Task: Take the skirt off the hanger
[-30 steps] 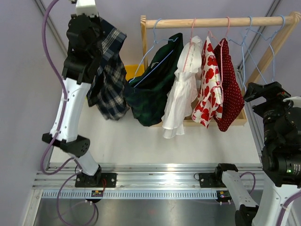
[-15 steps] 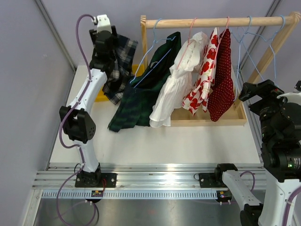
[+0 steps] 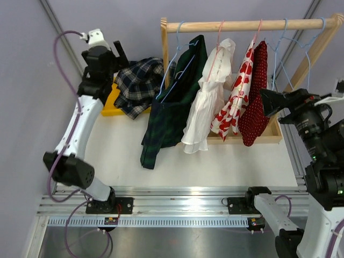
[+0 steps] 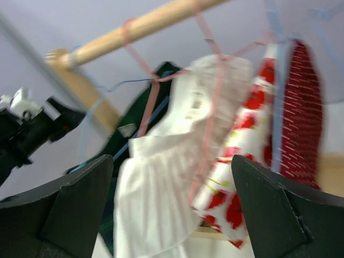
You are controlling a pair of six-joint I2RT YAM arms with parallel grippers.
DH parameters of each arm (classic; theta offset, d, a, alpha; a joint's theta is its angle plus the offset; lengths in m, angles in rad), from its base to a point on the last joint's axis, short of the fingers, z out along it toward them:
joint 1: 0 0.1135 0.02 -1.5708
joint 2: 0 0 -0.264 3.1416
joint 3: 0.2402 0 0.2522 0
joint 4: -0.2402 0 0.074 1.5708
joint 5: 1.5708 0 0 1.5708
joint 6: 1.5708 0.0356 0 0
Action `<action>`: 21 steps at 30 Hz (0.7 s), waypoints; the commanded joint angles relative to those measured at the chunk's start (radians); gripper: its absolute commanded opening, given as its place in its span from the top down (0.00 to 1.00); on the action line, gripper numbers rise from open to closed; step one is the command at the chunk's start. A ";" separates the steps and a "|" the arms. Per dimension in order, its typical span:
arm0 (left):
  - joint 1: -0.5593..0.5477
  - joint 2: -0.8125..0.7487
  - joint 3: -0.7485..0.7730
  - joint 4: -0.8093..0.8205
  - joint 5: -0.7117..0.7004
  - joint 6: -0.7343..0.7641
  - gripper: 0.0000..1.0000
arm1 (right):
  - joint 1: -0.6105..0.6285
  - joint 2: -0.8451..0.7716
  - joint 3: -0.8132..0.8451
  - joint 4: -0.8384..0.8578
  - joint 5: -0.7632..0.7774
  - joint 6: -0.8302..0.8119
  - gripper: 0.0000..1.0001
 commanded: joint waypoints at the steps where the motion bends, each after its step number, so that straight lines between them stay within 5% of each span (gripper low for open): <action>1: -0.016 -0.155 0.049 0.035 0.179 -0.020 0.01 | 0.005 0.157 0.119 0.117 -0.417 0.038 0.00; 4: -0.033 -0.230 0.007 0.012 0.239 -0.059 0.01 | 0.005 0.289 0.205 0.176 -0.579 0.127 0.01; 8: -0.076 -0.311 -0.053 0.067 0.354 -0.091 0.01 | 0.007 0.396 0.323 0.163 -0.573 0.130 0.02; 15: -0.275 -0.169 0.276 -0.094 0.380 0.010 0.01 | 0.007 0.328 0.274 0.073 -0.431 0.072 0.02; 21: -0.334 -0.086 0.356 -0.139 0.363 0.032 0.02 | 0.005 0.182 0.139 -0.056 -0.139 0.023 0.01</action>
